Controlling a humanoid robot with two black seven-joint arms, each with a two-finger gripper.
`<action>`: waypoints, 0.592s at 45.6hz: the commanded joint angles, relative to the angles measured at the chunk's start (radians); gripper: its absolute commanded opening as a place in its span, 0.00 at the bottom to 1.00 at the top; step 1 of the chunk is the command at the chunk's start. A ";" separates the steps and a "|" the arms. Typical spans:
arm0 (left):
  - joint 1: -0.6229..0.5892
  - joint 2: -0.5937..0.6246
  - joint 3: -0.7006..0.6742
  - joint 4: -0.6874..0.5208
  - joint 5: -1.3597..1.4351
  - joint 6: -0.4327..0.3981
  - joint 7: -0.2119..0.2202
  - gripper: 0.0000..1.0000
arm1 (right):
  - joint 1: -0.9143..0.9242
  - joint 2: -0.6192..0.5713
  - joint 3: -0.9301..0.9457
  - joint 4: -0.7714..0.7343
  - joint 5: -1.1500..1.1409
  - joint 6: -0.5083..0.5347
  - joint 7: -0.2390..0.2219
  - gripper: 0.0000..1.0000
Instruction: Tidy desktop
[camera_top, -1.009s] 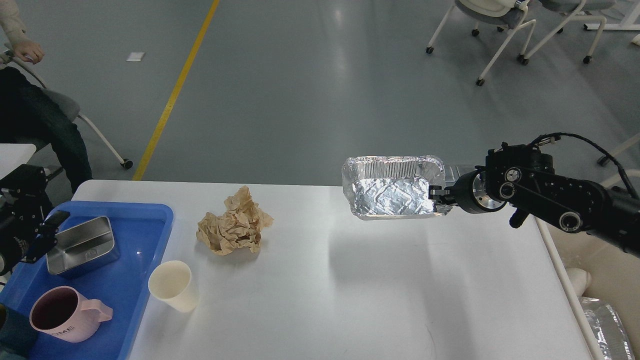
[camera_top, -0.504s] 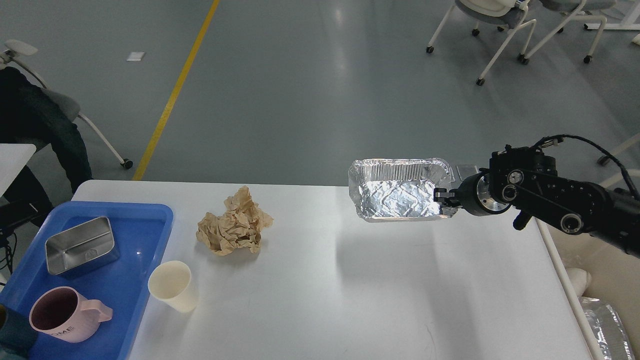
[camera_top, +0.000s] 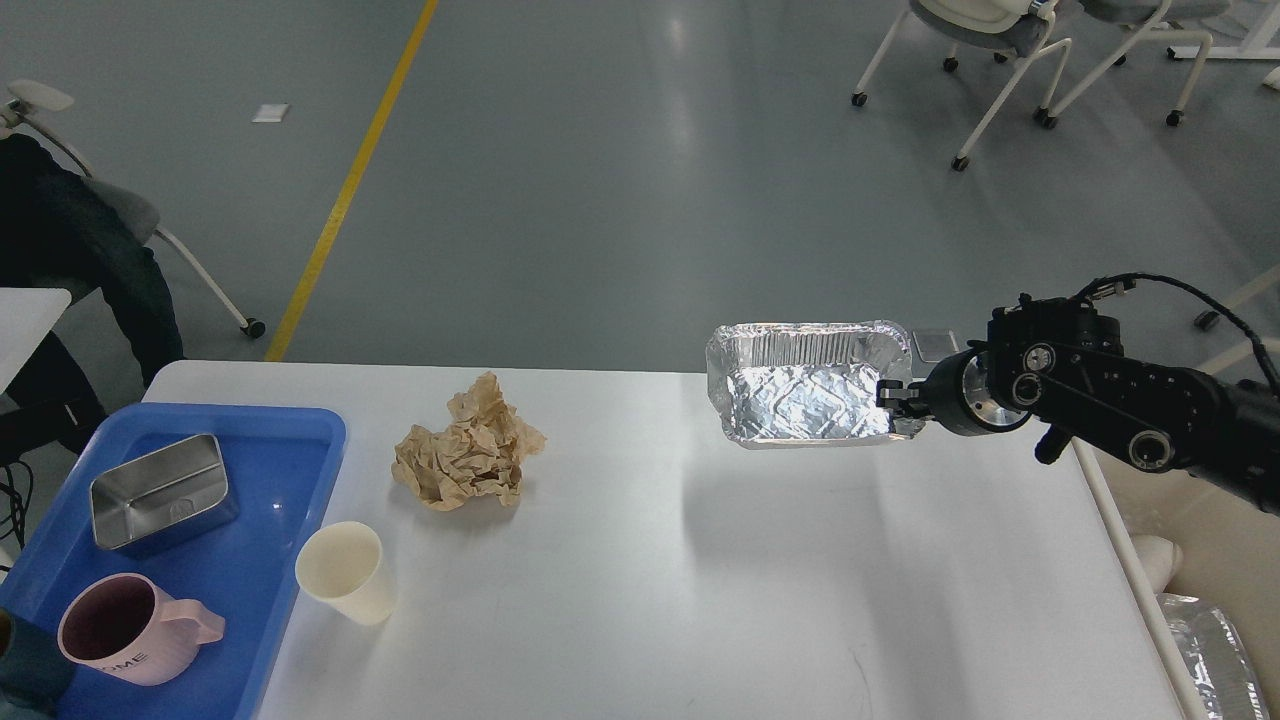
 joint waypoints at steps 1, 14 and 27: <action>-0.032 -0.016 -0.001 -0.003 0.002 -0.076 0.000 0.97 | -0.002 0.004 0.000 -0.010 0.000 -0.004 0.000 0.00; -0.094 -0.075 0.000 0.023 0.044 -0.156 0.000 0.96 | -0.003 0.021 0.000 -0.013 0.000 -0.005 0.000 0.00; -0.232 -0.239 0.081 0.244 0.189 -0.165 -0.027 0.96 | -0.003 0.026 0.000 -0.016 -0.002 -0.005 0.002 0.00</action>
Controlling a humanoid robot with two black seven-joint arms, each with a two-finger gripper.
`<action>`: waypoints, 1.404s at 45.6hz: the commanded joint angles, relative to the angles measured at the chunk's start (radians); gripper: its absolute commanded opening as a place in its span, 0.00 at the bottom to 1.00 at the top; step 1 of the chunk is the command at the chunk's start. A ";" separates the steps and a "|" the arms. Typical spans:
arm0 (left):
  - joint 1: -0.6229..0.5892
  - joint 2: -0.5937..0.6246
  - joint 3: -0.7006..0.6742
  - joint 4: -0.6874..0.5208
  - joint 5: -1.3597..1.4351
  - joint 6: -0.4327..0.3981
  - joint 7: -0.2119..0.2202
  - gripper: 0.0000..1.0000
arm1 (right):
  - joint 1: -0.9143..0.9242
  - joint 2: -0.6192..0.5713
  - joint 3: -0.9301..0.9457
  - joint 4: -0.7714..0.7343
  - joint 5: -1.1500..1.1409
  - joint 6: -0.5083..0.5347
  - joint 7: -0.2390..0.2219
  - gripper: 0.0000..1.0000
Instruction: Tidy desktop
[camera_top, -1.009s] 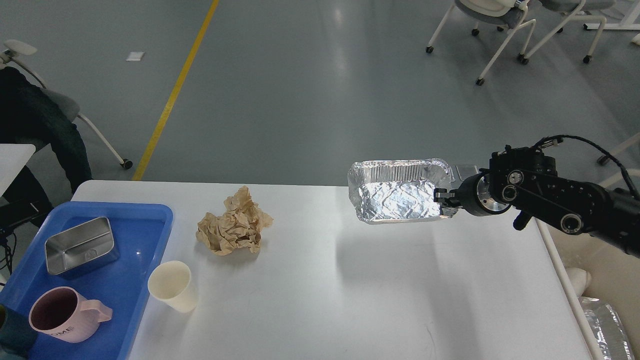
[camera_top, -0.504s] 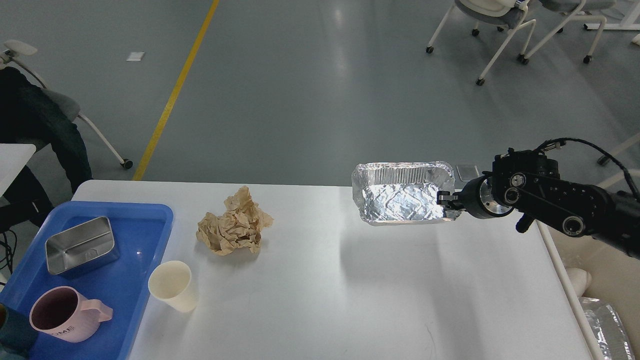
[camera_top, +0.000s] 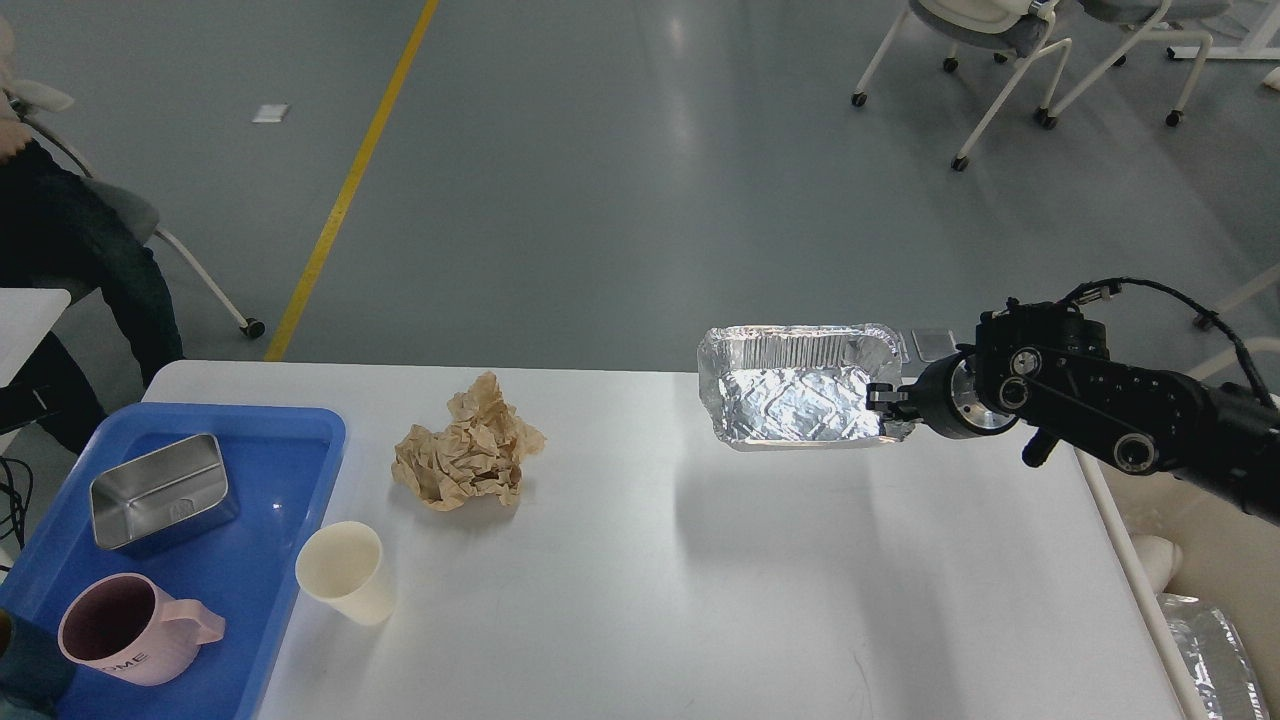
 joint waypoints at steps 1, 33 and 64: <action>-0.087 -0.076 0.083 0.042 0.111 -0.006 -0.011 0.95 | 0.000 0.005 0.000 -0.004 0.000 0.000 -0.001 0.00; -0.609 -0.346 0.836 0.027 0.518 -0.008 -0.010 0.94 | -0.006 0.005 0.000 -0.030 -0.003 -0.001 0.000 0.00; -0.570 -0.340 0.871 0.030 0.588 -0.005 -0.007 0.80 | -0.014 -0.001 0.000 -0.030 -0.003 -0.008 0.002 0.00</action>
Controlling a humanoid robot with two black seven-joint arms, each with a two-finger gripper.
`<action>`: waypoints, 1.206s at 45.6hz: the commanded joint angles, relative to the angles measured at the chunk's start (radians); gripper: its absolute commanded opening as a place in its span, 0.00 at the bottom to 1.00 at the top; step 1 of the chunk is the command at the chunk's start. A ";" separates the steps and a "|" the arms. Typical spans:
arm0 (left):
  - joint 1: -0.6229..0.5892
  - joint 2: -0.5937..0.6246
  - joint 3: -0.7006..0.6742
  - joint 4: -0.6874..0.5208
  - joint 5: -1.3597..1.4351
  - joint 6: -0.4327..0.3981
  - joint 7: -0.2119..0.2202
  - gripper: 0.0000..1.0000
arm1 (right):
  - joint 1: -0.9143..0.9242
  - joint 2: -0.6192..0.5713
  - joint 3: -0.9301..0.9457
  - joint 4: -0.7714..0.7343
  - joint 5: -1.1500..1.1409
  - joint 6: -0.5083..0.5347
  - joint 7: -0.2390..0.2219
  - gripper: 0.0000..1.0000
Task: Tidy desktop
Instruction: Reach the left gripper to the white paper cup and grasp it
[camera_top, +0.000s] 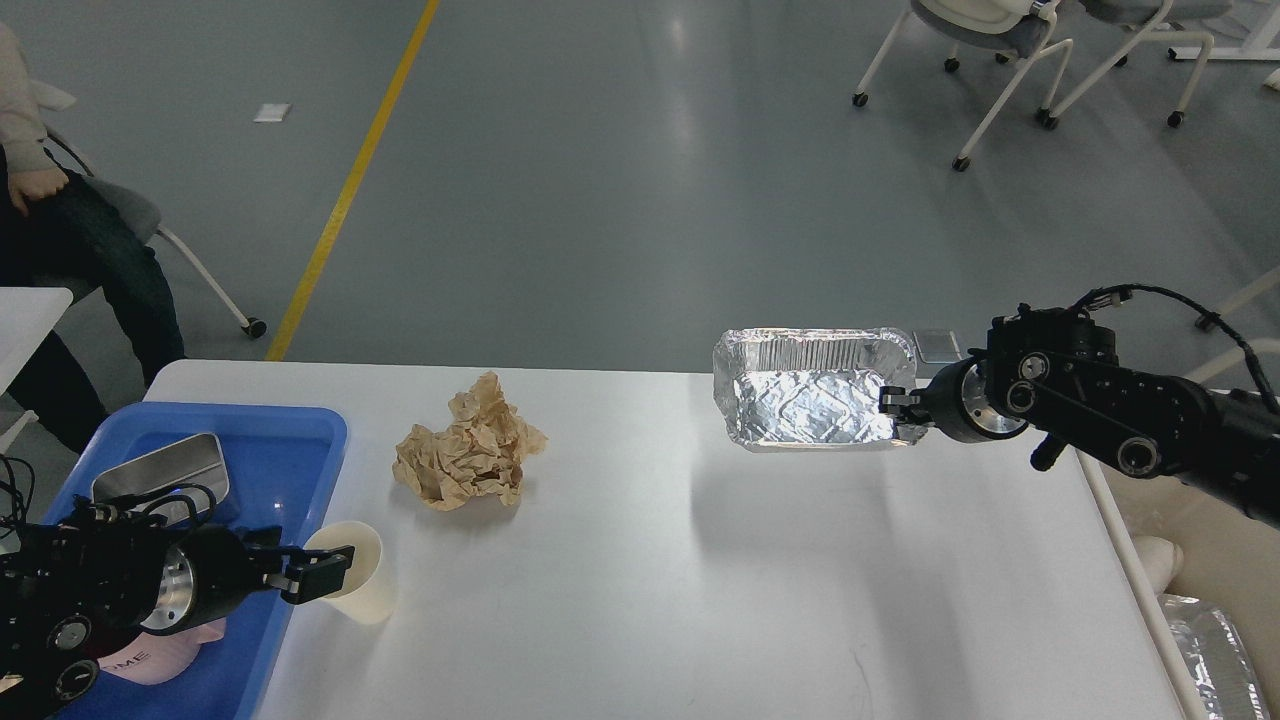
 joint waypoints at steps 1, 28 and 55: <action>0.006 -0.010 0.000 0.026 0.006 -0.002 -0.001 0.79 | 0.001 0.001 0.000 0.001 0.000 -0.002 0.000 0.00; -0.007 -0.039 -0.029 0.075 -0.034 -0.072 -0.015 0.14 | -0.005 0.010 0.002 0.002 0.005 0.000 0.006 0.00; -0.180 0.097 -0.460 0.009 -0.276 -0.405 -0.067 0.08 | -0.003 0.026 0.020 0.011 0.069 0.001 0.008 0.00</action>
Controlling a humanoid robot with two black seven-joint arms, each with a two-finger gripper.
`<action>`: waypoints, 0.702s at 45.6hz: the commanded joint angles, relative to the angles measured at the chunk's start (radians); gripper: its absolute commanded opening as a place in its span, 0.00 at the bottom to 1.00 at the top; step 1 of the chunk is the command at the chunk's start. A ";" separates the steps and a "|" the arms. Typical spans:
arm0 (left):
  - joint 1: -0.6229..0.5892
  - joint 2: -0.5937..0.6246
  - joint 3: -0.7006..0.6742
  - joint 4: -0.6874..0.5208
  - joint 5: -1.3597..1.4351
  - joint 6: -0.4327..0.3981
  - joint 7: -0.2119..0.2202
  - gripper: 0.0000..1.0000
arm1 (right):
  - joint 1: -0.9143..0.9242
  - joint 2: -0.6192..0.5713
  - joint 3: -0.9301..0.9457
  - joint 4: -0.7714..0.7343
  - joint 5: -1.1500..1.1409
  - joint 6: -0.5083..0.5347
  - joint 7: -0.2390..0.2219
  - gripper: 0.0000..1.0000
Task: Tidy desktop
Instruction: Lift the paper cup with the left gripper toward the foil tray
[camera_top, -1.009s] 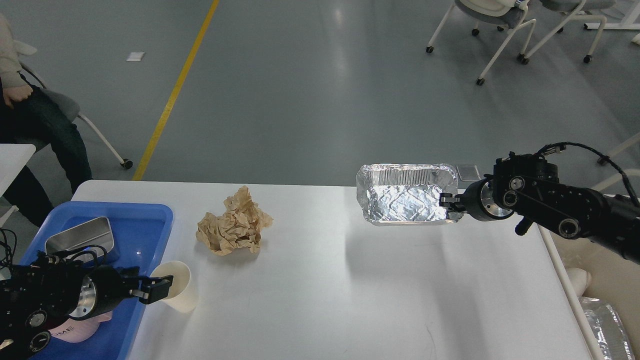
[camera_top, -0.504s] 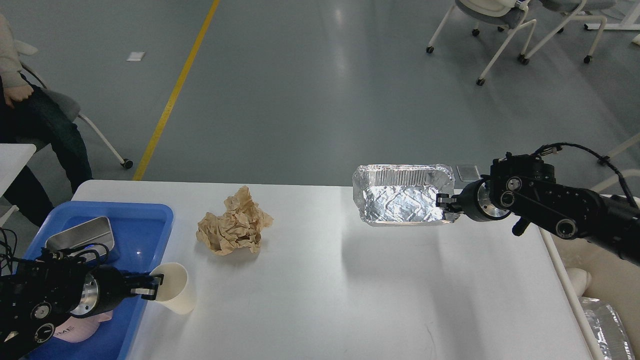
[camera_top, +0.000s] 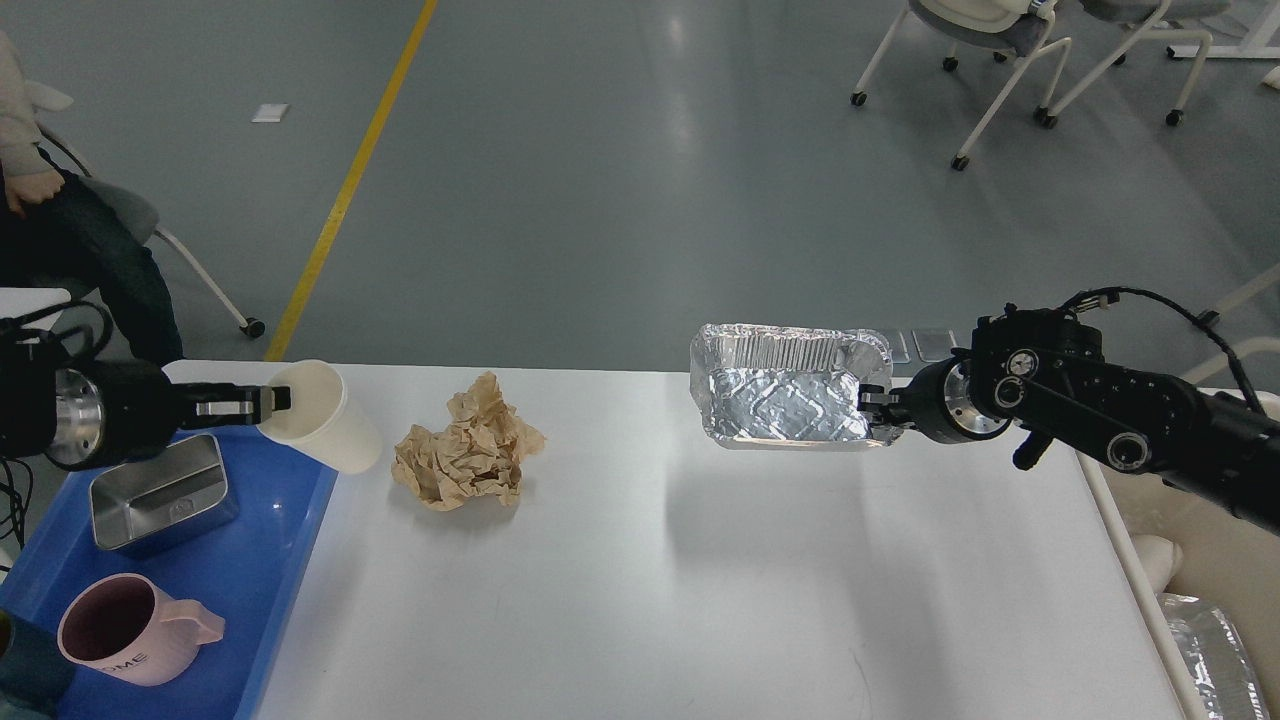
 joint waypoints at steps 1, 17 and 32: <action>-0.082 0.028 -0.091 -0.004 -0.051 -0.092 0.001 0.08 | 0.000 0.009 0.002 0.000 0.011 0.000 0.000 0.00; -0.398 -0.025 -0.085 0.022 -0.085 -0.199 0.016 0.08 | 0.010 0.015 0.000 0.003 0.011 0.002 -0.002 0.00; -0.768 -0.490 0.240 0.326 -0.024 -0.169 0.050 0.08 | 0.010 0.015 0.002 0.006 0.011 0.002 -0.002 0.00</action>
